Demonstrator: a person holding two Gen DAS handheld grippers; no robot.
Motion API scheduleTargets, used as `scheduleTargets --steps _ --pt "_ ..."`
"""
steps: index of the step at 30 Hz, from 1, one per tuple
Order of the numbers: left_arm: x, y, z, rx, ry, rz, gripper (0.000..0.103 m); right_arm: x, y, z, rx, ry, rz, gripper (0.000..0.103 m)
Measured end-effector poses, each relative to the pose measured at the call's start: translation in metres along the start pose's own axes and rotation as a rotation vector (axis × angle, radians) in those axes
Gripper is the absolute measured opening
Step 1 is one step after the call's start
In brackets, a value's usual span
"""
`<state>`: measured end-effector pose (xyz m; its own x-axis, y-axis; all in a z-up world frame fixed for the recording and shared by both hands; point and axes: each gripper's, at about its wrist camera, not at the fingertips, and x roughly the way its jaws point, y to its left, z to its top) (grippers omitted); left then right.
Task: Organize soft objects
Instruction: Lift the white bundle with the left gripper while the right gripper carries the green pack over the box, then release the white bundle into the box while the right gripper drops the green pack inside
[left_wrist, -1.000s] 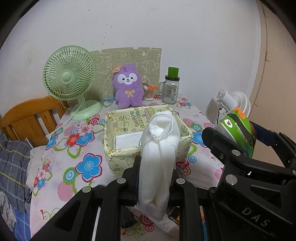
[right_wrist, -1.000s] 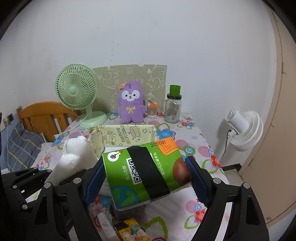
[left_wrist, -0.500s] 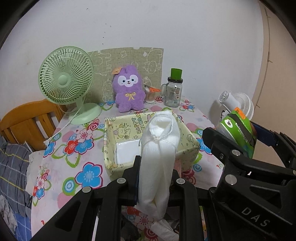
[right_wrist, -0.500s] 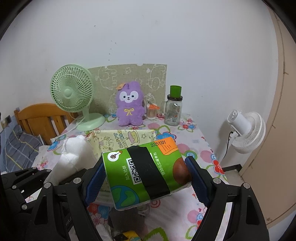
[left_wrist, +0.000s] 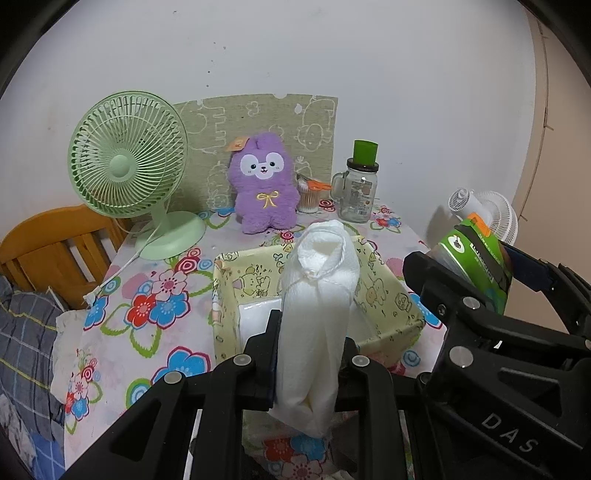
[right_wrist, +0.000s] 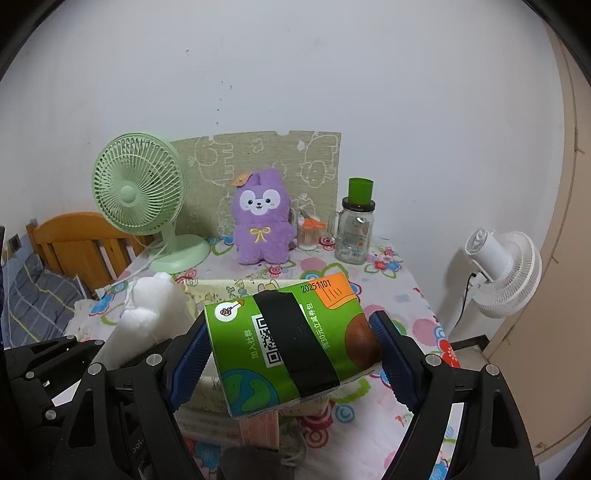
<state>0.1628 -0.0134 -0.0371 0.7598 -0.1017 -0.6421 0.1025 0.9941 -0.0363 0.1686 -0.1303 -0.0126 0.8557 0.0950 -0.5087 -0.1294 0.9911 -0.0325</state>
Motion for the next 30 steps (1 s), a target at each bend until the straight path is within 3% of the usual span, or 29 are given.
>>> scheduleTargets --steps 20,30 --pt "0.053 0.013 0.024 -0.026 0.028 0.001 0.018 0.057 -0.004 0.017 0.021 0.038 -0.012 0.085" --pt "0.087 0.022 0.024 -0.061 0.093 0.016 0.021 0.092 -0.003 0.013 0.017 0.095 -0.027 0.085"
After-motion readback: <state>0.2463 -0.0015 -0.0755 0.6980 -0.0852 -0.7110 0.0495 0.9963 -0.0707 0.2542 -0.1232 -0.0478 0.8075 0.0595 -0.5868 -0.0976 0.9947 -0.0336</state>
